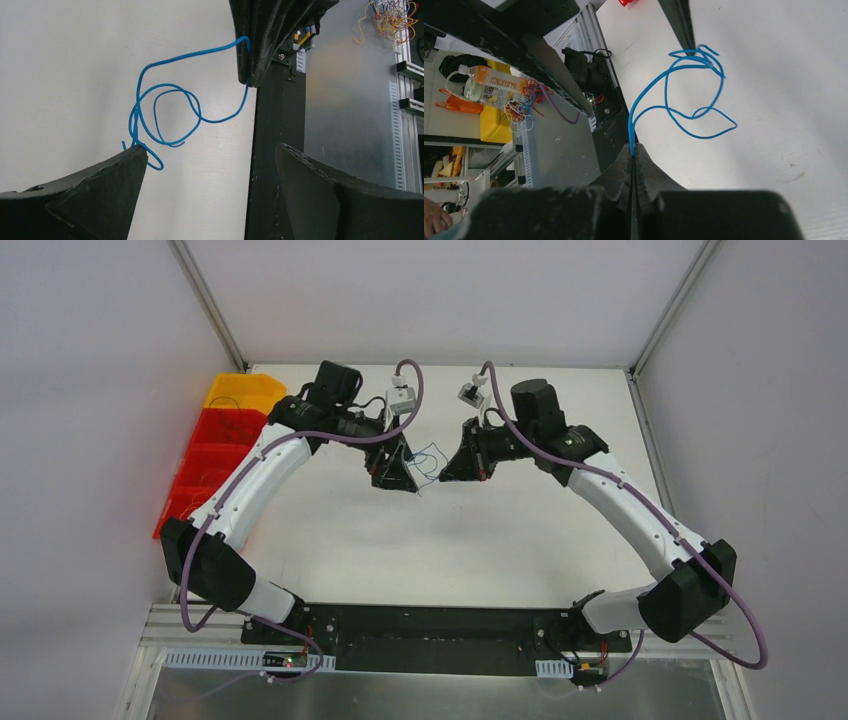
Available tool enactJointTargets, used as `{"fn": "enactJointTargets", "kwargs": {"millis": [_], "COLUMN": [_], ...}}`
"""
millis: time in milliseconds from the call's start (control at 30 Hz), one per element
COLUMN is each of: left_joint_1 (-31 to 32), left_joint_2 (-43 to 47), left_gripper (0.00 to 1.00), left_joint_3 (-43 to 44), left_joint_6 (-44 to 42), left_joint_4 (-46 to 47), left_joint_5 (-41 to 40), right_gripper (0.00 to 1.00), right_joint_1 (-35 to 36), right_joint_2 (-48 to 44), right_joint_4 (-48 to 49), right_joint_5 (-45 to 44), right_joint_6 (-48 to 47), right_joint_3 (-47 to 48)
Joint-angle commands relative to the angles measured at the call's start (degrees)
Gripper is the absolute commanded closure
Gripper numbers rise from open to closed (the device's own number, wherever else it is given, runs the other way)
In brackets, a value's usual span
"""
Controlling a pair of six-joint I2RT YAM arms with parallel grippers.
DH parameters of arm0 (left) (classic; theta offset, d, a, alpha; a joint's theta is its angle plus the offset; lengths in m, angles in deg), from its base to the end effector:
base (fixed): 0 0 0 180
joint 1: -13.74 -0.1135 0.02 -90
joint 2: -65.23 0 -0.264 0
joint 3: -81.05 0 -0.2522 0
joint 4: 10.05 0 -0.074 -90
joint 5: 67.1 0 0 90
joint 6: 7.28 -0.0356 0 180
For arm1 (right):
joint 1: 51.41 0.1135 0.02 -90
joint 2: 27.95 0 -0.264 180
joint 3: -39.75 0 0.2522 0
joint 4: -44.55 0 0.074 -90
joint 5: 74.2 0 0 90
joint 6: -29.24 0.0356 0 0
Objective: Untangle the cables
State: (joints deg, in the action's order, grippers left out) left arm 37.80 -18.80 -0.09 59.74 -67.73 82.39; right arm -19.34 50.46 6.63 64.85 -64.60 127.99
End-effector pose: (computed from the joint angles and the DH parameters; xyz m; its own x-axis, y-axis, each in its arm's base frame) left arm 0.2649 -0.1519 0.3780 -0.2657 0.3357 -0.9037 0.9640 0.0815 -0.2532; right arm 0.2411 0.1828 0.3693 -0.3370 -0.2629 -0.9040 -0.9373 0.1844 0.2958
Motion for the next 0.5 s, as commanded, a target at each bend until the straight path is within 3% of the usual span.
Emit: {"fn": "enactJointTargets", "kwargs": {"millis": [0, 67, 167, 267, 333, 367, 467], "left_joint_1": [2.16, 3.56, 4.07, 3.98, 3.98, 3.84, 1.9], "left_joint_2": [3.08, 3.25, 2.86, 2.45, 2.66, 2.83, 3.57], "left_gripper": [0.03, 0.14, 0.48, 0.64, 0.95, 1.0, 1.0], "left_joint_3": [-2.95, -3.56, -3.8, -3.8, -3.58, -3.48, -3.24], "left_joint_6": [0.58, 0.4, 0.94, 2.03, 2.47, 3.19, 6.96], "left_joint_4": [6.79, 7.7, 8.25, 8.92, 9.26, 9.41, 10.04], "left_joint_5": [-0.08, -0.57, -1.71, -3.68, -3.12, -3.03, -2.2], "right_gripper": [1.0, 1.0, 1.0, 1.0, 1.0, 1.0, 1.0], "right_joint_1": [2.14, 2.73, 3.15, 3.41, 3.48, 3.44, 3.0], "right_joint_2": [-3.24, -3.43, -3.51, -3.87, -3.88, -3.88, -4.16], "right_joint_4": [2.76, 2.98, 2.88, 2.72, 2.4, 2.05, 1.37], "right_joint_5": [1.62, 1.7, 1.52, 0.82, 0.37, -0.08, -3.38], "right_joint_6": [0.31, 0.47, -0.09, -1.13, -1.36, -1.74, -2.3], "right_joint_3": [1.89, 1.92, 2.31, 2.18, 2.36, 2.41, 2.59]}}
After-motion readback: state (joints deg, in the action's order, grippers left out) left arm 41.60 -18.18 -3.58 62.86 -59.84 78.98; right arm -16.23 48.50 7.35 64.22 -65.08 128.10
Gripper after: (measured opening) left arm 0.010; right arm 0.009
